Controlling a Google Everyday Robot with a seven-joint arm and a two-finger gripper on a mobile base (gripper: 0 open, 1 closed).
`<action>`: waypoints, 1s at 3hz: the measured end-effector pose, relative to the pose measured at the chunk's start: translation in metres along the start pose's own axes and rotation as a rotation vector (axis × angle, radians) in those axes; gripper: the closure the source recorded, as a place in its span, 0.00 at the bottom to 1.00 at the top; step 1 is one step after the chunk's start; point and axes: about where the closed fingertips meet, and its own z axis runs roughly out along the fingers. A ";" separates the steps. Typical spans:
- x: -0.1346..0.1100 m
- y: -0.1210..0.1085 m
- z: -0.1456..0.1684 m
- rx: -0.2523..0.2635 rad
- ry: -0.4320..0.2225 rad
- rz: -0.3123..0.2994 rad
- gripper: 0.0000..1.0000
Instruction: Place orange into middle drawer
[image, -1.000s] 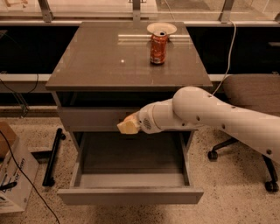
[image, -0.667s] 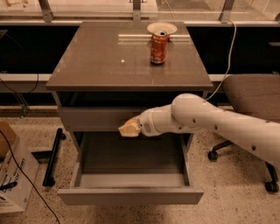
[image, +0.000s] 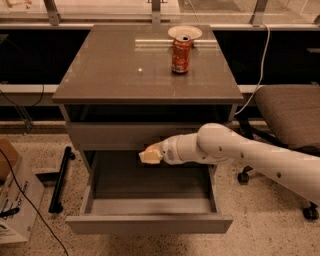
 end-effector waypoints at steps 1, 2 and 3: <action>0.013 -0.014 0.010 0.043 0.030 0.026 1.00; 0.058 -0.042 0.029 0.066 0.031 0.114 1.00; 0.095 -0.060 0.044 0.073 0.055 0.180 1.00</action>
Offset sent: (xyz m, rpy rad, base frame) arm 0.0147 -0.0379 -0.1144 0.0009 0.1198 -0.1666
